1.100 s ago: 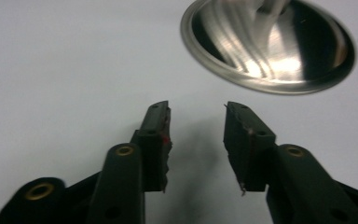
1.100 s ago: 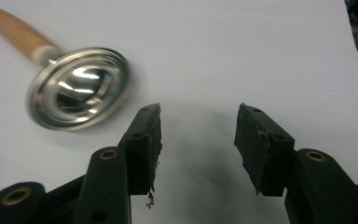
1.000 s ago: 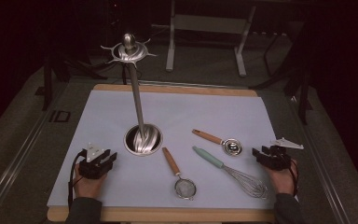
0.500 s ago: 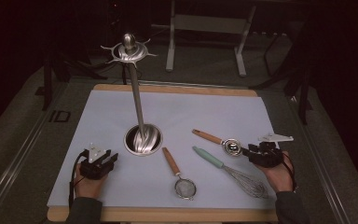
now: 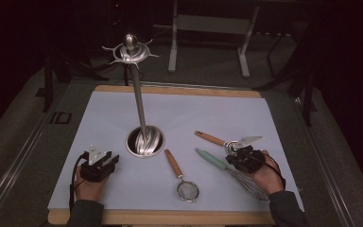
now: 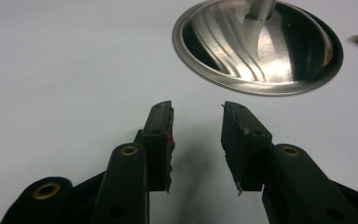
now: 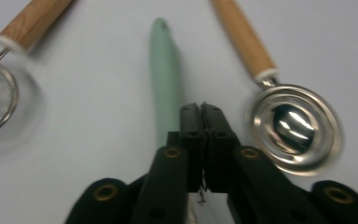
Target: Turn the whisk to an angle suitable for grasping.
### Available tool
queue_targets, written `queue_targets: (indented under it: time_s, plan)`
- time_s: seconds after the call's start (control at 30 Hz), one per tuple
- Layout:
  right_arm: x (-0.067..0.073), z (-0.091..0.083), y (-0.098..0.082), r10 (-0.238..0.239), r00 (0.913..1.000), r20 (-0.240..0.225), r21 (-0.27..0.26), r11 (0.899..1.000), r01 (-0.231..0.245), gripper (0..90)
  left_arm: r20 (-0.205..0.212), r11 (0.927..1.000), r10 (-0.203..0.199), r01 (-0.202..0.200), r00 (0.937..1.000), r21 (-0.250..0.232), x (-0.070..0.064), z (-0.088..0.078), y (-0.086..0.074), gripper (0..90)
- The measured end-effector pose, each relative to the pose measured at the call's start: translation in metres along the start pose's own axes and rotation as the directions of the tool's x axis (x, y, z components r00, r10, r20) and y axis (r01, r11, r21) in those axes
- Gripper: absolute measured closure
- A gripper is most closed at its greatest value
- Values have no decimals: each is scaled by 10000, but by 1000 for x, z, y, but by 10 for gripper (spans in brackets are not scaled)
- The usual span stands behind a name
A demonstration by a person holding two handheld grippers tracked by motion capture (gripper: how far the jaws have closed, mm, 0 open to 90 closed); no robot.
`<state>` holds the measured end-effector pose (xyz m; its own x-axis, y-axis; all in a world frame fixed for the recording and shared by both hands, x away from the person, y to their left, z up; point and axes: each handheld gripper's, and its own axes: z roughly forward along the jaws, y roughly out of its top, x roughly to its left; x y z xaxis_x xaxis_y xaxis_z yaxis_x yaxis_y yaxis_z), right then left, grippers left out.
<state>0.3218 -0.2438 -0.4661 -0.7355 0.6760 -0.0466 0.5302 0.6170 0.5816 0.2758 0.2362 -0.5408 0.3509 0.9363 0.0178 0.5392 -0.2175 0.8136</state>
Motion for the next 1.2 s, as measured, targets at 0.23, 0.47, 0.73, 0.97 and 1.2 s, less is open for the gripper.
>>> queue_targets:
  time_s: [0.23,0.47,0.73,0.97,1.2]
  plan:
    - [9,16,8,-848,9963,106,1091,9905,832,638,1,10000,-3,3,10000,17,0,0,0,639]
    - [7,34,13,-1014,9948,-53,1998,9747,1004,602,5,10000,-19,19,10000,17,0,0,0,639]
    - [-11,41,17,-363,9963,-779,2477,9673,546,663,1,10000,-50,50,10000,27,1,0,0,636]
    - [-18,50,21,-108,9925,-1214,3329,9416,510,672,-7,10000,-44,44,10000,34,0,0,0,636]
    - [-19,56,27,-50,9916,-1296,4085,9109,580,685,-19,10000,-46,46,10000,31,0,0,0,636]
